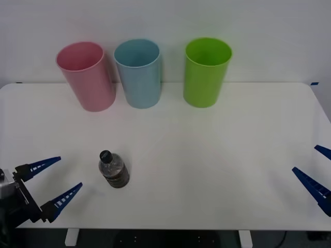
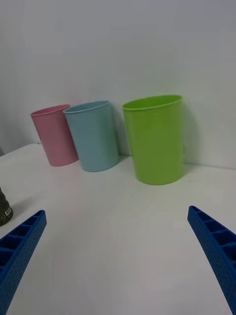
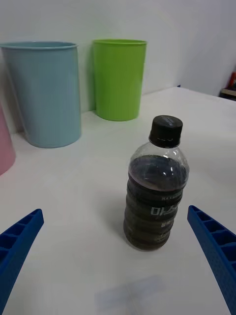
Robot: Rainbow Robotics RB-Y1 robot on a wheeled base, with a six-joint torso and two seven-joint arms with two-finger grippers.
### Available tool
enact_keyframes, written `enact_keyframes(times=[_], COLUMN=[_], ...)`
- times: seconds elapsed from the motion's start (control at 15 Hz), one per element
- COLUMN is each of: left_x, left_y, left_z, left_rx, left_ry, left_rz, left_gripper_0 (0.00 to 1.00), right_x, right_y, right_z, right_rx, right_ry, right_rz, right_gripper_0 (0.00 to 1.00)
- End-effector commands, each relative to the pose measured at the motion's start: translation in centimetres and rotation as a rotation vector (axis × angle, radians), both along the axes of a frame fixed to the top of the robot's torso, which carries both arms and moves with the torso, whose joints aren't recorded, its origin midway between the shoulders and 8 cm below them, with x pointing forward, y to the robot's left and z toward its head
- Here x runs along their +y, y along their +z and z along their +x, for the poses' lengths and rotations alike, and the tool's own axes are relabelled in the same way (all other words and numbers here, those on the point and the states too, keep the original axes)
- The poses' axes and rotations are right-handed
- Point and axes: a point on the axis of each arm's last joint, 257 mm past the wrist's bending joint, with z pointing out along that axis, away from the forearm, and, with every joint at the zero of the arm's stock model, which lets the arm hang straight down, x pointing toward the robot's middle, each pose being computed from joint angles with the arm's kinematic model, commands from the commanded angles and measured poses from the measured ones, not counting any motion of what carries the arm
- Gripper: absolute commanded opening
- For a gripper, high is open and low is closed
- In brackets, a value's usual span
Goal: Grasp the object on the table and drop it into the matching bin: aluminum can to the light blue bin, PET bottle to the pink bin.
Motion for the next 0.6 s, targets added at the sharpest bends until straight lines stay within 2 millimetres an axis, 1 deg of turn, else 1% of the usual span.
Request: enact_keyframes(times=[0.07,0.2,0.33,0.6], left_x=[-0.8,-1.4,-2.5,-4.2], left_y=[-1.4,-2.2,-3.1,-3.7], left_z=[0.9,1.5,1.9,2.3], left_rx=[-0.026,-0.033,-0.021,-0.009], left_ry=[-0.02,-0.034,-0.056,-0.092], left_rz=[0.026,0.032,0.022,0.006], left_gripper_0=[1.0,1.0,1.0,1.0], right_x=[0.0,0.0,0.0,0.0], right_y=[0.0,0.0,0.0,0.0], right_z=[0.0,0.0,0.0,0.0], right_rx=[0.0,0.0,0.0,0.0], right_ry=[0.0,0.0,0.0,0.0], right_rz=[0.0,0.0,0.0,0.0], right_gripper_0=[1.0,1.0,1.0,1.0])
